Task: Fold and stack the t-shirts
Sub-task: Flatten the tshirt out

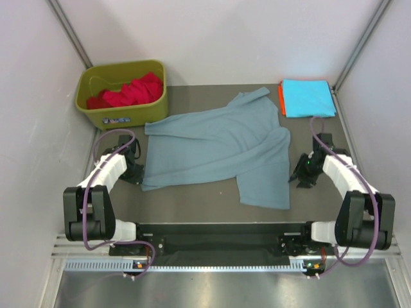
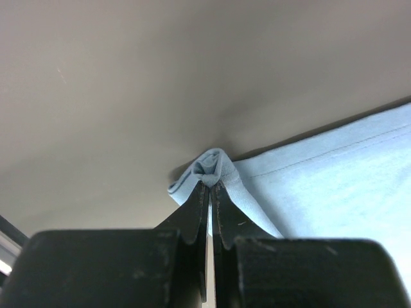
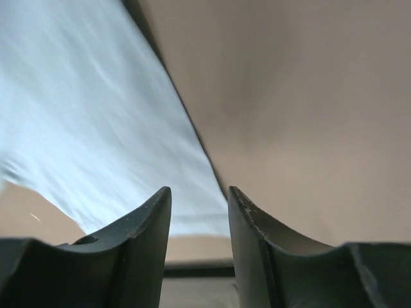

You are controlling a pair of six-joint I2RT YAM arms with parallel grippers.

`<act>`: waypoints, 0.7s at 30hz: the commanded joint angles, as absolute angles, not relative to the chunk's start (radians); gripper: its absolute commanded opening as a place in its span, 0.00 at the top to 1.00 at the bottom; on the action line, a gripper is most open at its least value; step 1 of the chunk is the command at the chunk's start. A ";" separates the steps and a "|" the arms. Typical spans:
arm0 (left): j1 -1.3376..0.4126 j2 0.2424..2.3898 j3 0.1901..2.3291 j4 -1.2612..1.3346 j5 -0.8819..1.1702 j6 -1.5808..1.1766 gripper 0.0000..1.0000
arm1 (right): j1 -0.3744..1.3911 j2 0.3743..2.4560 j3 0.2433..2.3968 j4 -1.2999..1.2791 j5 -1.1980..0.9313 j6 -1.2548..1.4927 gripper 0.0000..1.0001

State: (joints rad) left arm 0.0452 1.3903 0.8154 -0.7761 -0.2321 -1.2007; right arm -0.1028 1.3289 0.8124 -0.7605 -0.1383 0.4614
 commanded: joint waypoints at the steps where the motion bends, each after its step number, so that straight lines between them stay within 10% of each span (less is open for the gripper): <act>1: 0.048 1.393 0.838 -0.750 -0.224 -1.193 1.00 | -0.072 1.256 0.740 -0.814 -0.172 0.489 0.60; 21: 0.049 1.376 0.807 -0.741 -0.219 -1.203 1.00 | -0.043 1.250 0.543 -0.784 -0.204 0.557 0.65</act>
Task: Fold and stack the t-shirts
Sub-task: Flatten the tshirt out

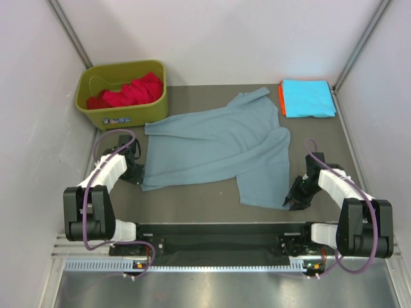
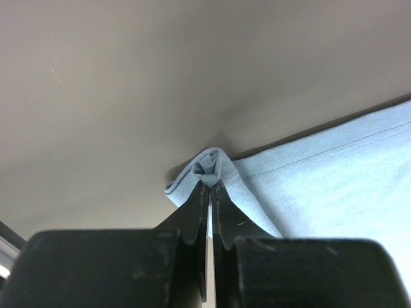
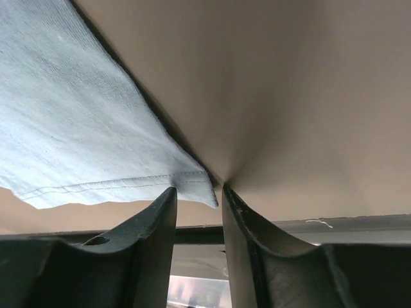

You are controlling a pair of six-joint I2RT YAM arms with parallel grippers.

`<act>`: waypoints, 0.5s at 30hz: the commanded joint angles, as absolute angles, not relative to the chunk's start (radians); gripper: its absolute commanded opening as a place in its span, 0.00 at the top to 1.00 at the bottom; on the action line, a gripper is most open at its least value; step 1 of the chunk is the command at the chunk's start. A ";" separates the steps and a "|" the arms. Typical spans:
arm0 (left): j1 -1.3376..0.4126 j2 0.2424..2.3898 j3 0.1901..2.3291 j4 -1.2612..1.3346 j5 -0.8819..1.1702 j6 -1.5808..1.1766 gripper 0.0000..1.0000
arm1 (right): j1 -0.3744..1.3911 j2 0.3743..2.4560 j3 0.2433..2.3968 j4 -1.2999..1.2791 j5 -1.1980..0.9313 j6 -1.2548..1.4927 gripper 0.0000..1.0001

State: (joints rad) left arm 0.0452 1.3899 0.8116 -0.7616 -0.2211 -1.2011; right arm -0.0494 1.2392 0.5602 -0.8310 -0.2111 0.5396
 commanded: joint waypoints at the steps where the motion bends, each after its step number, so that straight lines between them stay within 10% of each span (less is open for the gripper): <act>1: 0.048 1.381 0.810 -0.741 -0.221 -1.203 1.00 | -0.043 1.253 0.545 -0.769 -0.192 0.557 0.66; 10: 0.048 1.379 0.818 -0.744 -0.218 -1.180 1.00 | -0.043 1.279 0.535 -0.713 -0.160 0.552 0.99; 15: 0.048 1.368 0.828 -0.715 -0.138 -1.085 1.00 | -0.044 1.206 0.656 -0.695 -0.118 0.555 1.00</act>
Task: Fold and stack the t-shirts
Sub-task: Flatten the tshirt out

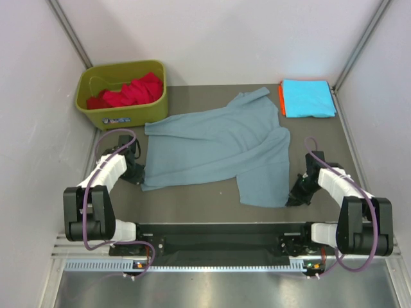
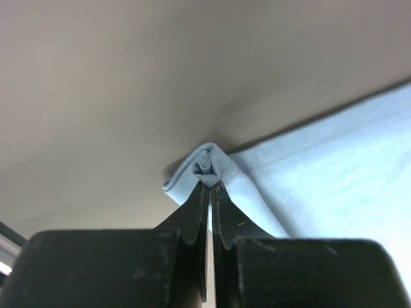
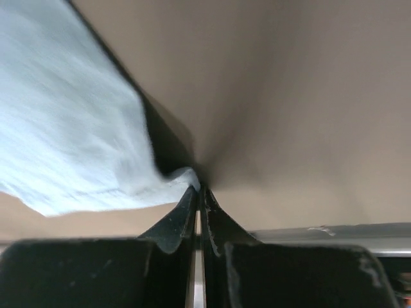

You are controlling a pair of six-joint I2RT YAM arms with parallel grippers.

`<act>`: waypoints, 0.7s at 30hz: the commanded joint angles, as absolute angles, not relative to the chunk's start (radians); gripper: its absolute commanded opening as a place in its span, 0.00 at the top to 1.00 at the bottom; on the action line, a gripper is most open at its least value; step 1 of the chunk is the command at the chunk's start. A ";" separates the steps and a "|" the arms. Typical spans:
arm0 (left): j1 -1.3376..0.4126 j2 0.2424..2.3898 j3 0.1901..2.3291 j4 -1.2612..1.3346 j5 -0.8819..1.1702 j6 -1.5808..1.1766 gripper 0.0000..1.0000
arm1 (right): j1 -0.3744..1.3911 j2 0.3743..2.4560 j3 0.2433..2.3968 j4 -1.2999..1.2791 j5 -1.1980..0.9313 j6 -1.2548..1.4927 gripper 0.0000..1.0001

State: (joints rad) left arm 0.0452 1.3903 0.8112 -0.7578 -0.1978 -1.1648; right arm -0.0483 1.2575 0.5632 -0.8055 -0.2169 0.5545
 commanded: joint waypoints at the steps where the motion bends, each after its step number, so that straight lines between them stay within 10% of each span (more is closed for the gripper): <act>1: 0.049 1.355 0.831 -0.686 -0.121 -1.065 1.00 | -0.044 1.195 0.693 -0.687 -0.095 0.551 1.00; 21: -0.051 1.111 1.385 -0.652 0.051 -0.588 1.00 | -0.049 0.980 1.475 -0.425 0.127 0.434 1.00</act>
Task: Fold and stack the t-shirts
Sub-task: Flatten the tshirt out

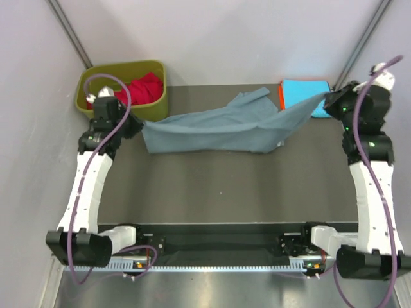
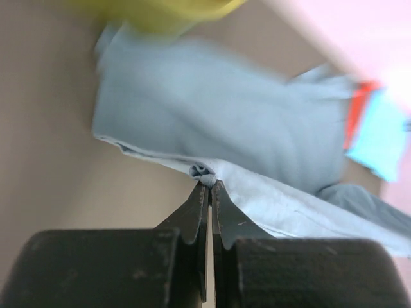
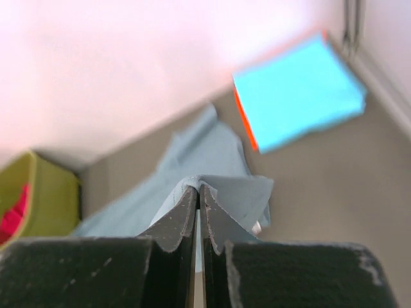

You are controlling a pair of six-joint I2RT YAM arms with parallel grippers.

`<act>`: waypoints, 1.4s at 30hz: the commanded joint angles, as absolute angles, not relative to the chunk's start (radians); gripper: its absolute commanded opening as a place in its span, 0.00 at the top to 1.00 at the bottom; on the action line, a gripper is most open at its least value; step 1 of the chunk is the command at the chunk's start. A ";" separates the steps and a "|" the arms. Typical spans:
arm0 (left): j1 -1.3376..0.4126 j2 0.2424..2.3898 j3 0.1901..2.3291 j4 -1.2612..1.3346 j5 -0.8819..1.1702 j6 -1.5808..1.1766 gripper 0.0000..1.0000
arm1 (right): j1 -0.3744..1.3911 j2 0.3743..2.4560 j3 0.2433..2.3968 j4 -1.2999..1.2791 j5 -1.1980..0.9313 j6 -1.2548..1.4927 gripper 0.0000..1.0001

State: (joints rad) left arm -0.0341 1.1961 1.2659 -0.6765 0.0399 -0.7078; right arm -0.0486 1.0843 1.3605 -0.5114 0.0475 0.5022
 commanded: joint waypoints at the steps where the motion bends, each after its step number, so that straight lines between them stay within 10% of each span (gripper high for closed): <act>1: -0.061 1.098 1.417 -0.637 0.061 -0.571 1.00 | -0.048 0.965 1.498 -0.428 0.164 0.419 1.00; 22: -0.273 1.074 2.197 -0.542 -0.078 -0.259 1.00 | 0.057 0.900 2.241 -0.261 0.316 0.144 1.00; 32: -0.278 1.219 2.162 -0.480 -0.252 -0.124 1.00 | 0.075 1.008 2.137 -0.226 0.311 0.138 1.00; 42: -0.265 1.380 1.664 -0.217 -0.284 -0.018 1.00 | 0.075 1.089 1.636 -0.051 0.351 0.100 1.00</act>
